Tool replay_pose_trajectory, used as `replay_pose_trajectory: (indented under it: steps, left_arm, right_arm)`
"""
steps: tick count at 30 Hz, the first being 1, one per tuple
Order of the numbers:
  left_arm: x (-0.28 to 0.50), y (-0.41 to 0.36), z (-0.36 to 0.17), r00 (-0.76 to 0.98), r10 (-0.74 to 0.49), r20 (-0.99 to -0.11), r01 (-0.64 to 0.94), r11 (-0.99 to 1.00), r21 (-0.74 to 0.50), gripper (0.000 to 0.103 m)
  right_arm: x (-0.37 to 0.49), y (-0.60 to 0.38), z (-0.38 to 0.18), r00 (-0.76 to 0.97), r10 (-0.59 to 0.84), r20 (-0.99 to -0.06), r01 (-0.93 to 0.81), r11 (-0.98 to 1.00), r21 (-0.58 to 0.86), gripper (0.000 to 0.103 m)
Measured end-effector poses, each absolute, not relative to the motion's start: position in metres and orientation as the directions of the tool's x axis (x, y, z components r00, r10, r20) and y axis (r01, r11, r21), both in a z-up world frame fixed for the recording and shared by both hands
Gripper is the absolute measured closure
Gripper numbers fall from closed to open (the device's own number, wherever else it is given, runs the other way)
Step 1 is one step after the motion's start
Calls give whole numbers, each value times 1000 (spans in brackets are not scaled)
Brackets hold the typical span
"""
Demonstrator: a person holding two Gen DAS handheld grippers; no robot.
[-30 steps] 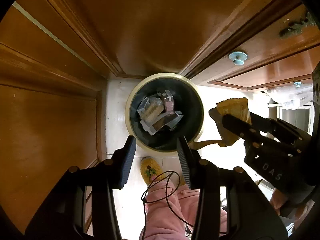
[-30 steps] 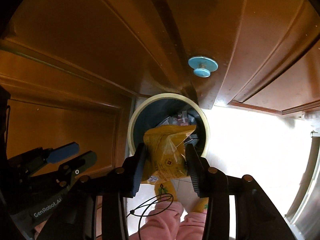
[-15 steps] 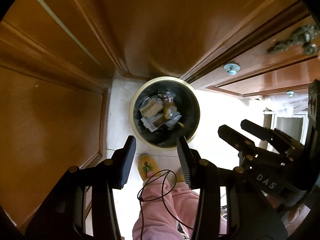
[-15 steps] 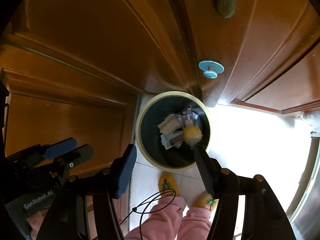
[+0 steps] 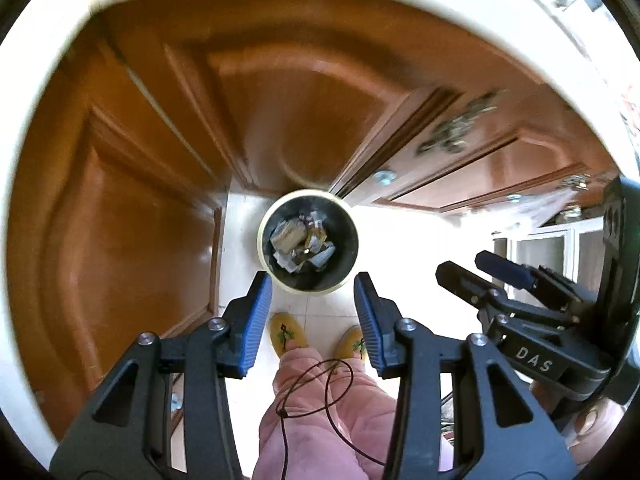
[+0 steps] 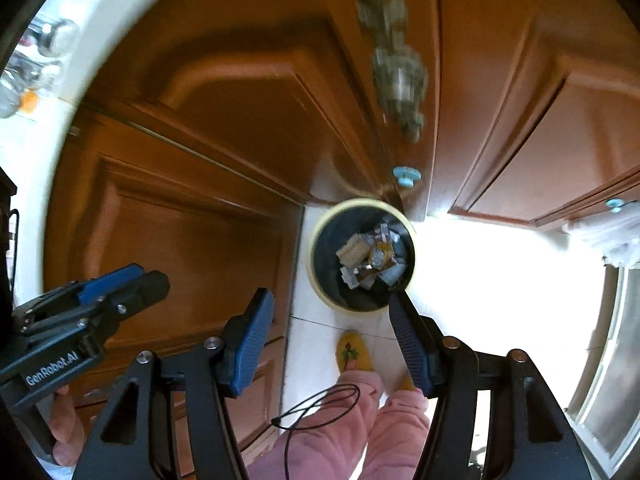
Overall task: Collect trash
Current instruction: 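Raise both tools back up toward the counter, then move both open tools toward the wrapped clear bottles and white tissue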
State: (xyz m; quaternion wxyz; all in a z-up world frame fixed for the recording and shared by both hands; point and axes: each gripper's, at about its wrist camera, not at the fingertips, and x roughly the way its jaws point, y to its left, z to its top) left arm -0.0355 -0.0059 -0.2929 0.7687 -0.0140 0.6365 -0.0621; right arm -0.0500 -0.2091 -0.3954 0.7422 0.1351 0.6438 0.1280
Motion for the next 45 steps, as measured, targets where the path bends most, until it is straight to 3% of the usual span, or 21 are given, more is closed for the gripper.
replay_pose_trajectory:
  steps: [10, 19, 27, 32, 45]
  left_arm:
    - [-31, -22, -161, 348, -113, -931, 160, 985, -60, 64]
    - [-7, -23, -69, 481, -154, -863, 192, 979, -68, 64]
    - [13, -37, -28, 548, -167, -819, 252, 967, -28, 62]
    - [27, -41, -2, 592, -173, -787, 293, 956, 10, 50]
    - [83, -23, 44, 661, -142, -737, 308, 947, 93, 44]
  right_arm:
    - [-59, -227, -252, 305, 369, -878, -41, 926, 375, 37]
    - [-52, -248, -160, 443, 327, -835, -30, 936, 351, 36]
    - [-36, -260, -94, 550, 274, -789, -15, 948, 319, 33]
    - [-21, -260, -55, 613, 242, -752, -6, 953, 302, 31]
    - [23, -257, 6, 694, 181, -697, 54, 952, 301, 31]
